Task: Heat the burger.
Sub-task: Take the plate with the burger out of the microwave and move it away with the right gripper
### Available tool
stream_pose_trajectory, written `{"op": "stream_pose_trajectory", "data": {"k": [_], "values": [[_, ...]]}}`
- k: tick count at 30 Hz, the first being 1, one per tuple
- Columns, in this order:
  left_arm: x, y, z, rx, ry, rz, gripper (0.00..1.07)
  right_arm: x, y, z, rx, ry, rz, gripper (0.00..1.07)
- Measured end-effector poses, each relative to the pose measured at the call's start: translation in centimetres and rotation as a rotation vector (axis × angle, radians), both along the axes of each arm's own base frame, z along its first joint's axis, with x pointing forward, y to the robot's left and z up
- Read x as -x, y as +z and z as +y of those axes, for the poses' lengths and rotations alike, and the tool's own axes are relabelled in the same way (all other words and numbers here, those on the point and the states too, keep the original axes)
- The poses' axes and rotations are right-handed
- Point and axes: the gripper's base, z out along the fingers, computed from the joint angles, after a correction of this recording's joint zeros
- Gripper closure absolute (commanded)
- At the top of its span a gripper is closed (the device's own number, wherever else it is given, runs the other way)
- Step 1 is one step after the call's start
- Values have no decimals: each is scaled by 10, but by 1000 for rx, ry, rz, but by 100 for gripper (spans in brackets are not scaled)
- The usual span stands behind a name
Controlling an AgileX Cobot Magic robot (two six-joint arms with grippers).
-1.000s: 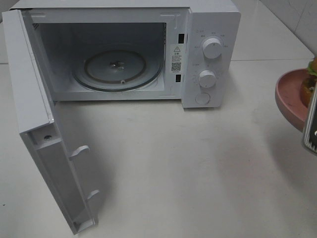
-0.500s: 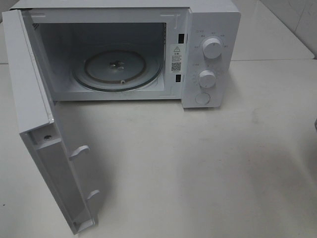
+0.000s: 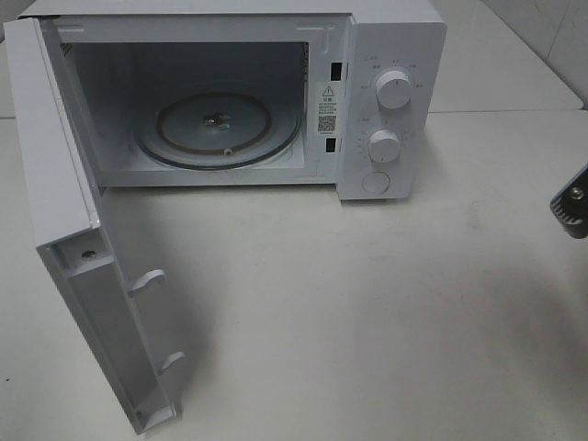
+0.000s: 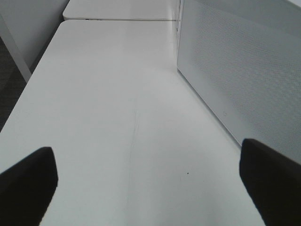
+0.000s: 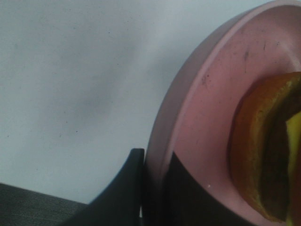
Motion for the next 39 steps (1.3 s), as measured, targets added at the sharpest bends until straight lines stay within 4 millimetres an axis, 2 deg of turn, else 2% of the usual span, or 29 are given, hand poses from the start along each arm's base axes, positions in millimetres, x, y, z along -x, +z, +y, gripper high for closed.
{"op": "stream_pose_trajectory", "data": {"k": [13, 15, 21, 26, 30, 34, 39], "values": [[0, 0, 0, 0, 0, 0, 6, -26, -33, 14, 54, -214, -44, 104], [0, 0, 0, 0, 0, 0, 6, -33, -44, 18, 61, -252, -59, 104], [0, 0, 0, 0, 0, 0, 6, -40, -55, 23, 57, -261, -65, 104], [0, 0, 0, 0, 0, 0, 6, -51, -79, 33, 40, -265, -78, 103], [0, 0, 0, 0, 0, 0, 6, -55, -88, 35, 64, -265, -76, 103], [0, 0, 0, 0, 0, 0, 6, -59, -108, 36, 114, -274, -57, 102], [0, 0, 0, 0, 0, 0, 6, -64, -119, 34, 122, -295, -62, 101]]}}
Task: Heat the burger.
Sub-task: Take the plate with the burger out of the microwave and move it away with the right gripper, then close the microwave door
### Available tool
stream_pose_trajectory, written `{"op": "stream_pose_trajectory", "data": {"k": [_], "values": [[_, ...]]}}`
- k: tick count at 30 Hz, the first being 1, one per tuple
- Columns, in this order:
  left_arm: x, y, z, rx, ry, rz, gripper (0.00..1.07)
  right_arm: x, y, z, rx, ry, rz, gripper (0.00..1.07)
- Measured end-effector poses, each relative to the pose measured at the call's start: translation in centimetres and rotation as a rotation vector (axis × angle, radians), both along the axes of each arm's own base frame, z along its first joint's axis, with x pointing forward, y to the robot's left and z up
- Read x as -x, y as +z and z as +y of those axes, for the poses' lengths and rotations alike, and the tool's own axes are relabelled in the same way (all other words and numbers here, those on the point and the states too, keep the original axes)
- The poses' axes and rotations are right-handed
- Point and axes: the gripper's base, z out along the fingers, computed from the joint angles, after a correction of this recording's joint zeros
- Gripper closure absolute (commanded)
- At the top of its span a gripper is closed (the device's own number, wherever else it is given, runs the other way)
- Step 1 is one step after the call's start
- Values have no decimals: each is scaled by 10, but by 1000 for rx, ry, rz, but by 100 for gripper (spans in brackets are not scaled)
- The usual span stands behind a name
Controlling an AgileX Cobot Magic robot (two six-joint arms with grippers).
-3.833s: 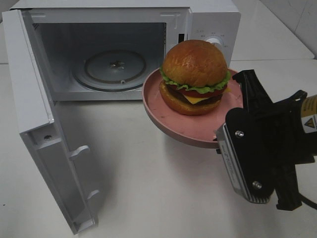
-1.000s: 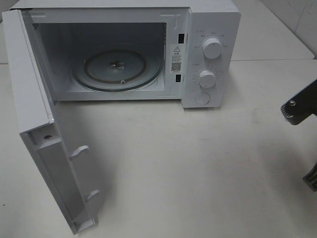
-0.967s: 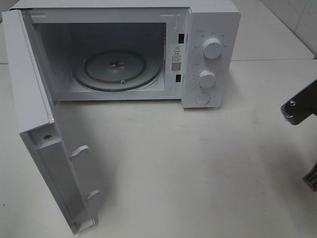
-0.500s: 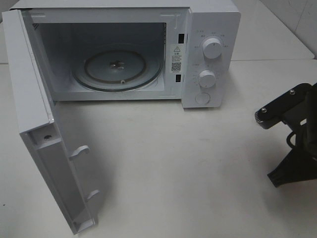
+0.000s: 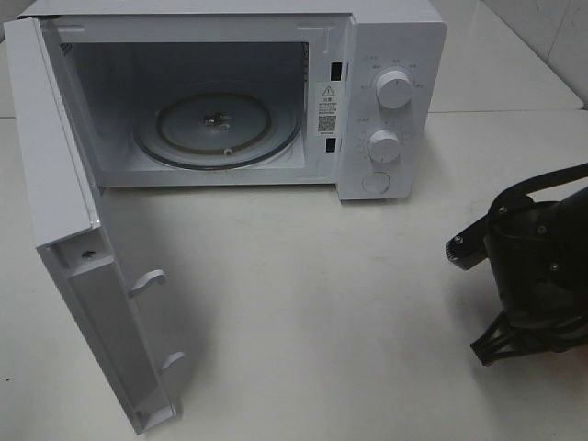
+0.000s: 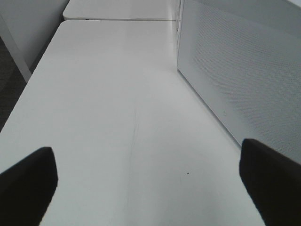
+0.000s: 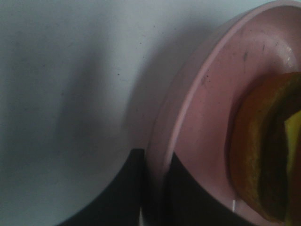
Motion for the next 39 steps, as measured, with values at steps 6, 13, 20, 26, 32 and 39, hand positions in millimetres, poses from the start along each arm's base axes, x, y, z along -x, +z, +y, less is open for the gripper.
{"op": "stream_pose_trajectory", "data": {"k": [6, 13, 20, 26, 32, 39], "values": [[0, 0, 0, 0, 0, 0, 6, -11, -14, -12, -16, -53, -10, 99], [0, 0, 0, 0, 0, 0, 6, -17, -16, -14, -68, -40, -31, 97], [0, 0, 0, 0, 0, 0, 6, -19, -16, -15, -68, -22, -35, 82], [0, 0, 0, 0, 0, 0, 6, -19, -16, -15, -59, -2, -25, 59], [0, 0, 0, 0, 0, 0, 6, -19, -1, -14, -88, 28, -44, 49], [0, 0, 0, 0, 0, 0, 6, -14, 23, -10, -194, 68, -70, 49]]}}
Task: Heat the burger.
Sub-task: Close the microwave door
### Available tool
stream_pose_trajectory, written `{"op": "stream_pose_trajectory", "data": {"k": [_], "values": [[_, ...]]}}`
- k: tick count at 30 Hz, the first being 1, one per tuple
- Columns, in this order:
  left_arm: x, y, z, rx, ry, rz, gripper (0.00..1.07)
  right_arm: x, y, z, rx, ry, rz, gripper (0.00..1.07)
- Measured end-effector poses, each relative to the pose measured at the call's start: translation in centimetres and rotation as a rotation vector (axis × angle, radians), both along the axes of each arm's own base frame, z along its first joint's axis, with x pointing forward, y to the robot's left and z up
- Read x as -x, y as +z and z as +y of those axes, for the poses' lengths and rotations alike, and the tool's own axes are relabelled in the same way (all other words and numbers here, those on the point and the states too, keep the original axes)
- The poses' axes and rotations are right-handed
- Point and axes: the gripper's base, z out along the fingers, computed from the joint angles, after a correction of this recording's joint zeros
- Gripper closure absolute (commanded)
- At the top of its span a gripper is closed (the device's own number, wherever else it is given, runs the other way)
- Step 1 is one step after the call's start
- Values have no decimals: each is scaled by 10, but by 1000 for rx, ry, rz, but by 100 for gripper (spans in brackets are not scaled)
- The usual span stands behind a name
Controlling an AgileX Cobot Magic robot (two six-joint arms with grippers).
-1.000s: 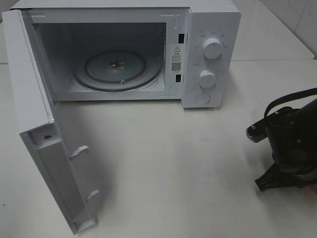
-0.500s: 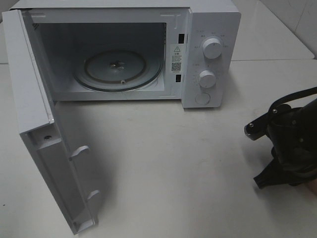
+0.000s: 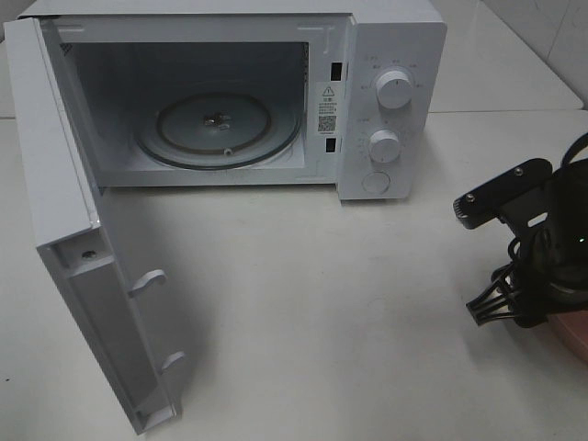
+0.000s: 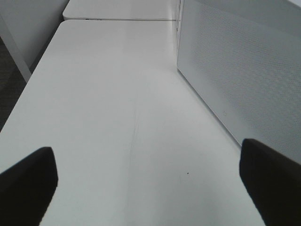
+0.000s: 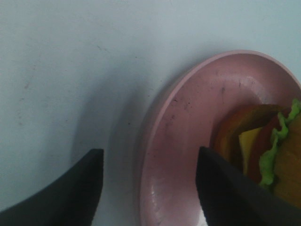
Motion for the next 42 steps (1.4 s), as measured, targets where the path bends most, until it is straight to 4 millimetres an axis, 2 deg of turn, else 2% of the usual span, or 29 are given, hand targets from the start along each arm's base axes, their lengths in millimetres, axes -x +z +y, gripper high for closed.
{"op": "stream_pose_trajectory", "data": {"k": [2, 5, 13, 16, 21, 24, 26, 42], "values": [[0, 0, 0, 0, 0, 0, 6, 6, 12, 1, -55, 19, 16, 49], [0, 0, 0, 0, 0, 0, 6, 8, 15, 1, -62, 27, 19, 49], [0, 0, 0, 0, 0, 0, 6, 26, 43, 2, -198, 53, 29, 49], [0, 0, 0, 0, 0, 0, 6, 28, 47, 2, -213, 61, 28, 49], [0, 0, 0, 0, 0, 0, 6, 46, 70, 2, -320, 155, 32, 49], [0, 0, 0, 0, 0, 0, 6, 49, 73, 3, -341, 170, 34, 49], [0, 0, 0, 0, 0, 0, 6, 61, 83, 3, -410, 210, 50, 49], [0, 0, 0, 0, 0, 0, 6, 108, 114, -11, -532, 301, 72, 49]]}}
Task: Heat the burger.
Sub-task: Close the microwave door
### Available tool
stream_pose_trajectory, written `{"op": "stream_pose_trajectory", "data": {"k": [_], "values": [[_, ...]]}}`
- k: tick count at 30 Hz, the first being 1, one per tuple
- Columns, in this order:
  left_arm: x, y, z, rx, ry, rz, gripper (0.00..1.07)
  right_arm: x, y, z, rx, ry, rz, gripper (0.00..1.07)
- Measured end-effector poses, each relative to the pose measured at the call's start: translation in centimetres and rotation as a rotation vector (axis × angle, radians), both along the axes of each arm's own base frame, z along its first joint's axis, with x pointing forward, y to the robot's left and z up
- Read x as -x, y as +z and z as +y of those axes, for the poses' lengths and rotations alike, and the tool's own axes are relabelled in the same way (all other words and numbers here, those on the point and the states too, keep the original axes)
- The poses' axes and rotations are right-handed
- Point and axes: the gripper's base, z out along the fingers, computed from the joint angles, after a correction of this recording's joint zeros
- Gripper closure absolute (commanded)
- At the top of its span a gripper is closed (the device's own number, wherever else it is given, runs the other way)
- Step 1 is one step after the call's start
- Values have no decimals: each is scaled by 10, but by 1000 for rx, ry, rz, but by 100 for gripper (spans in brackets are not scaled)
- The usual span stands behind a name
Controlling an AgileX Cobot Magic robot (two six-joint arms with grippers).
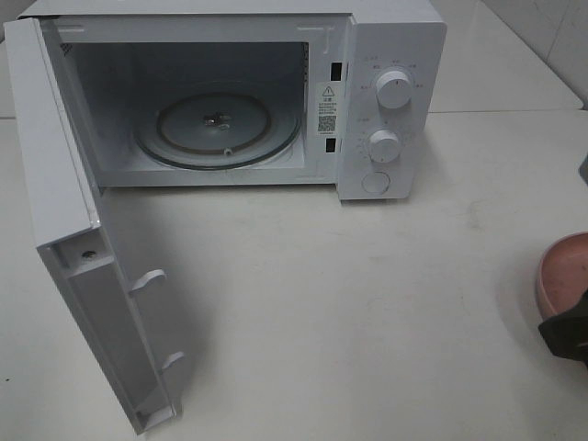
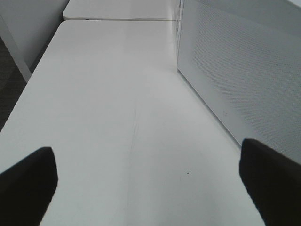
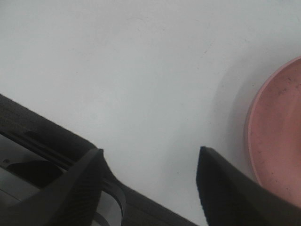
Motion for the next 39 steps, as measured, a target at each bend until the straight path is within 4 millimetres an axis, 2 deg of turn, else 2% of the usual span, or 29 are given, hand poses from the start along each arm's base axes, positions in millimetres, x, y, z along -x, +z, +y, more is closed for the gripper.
{"op": "stream_pose_trajectory", "data": {"k": [11, 19, 22, 23, 24, 26, 28, 39], "values": [[0, 0, 0, 0, 0, 0, 6, 30, 16, -19, -43, -8, -69, 49], [0, 0, 0, 0, 0, 0, 6, 59, 30, -38, -135, -13, -217, 48], [0, 0, 0, 0, 0, 0, 6, 70, 33, -44, -169, -18, -271, 41], [0, 0, 0, 0, 0, 0, 6, 71, 33, -46, -170, -27, -276, 34], [0, 0, 0, 0, 0, 0, 6, 71, 33, -46, -170, -27, -276, 34], [0, 0, 0, 0, 0, 0, 6, 75, 33, -50, -164, -75, -281, 25], [0, 0, 0, 0, 0, 0, 6, 78, 32, -53, -159, -118, -282, 24], [0, 0, 0, 0, 0, 0, 6, 102, 24, -66, -172, -328, -393, 30]]}}
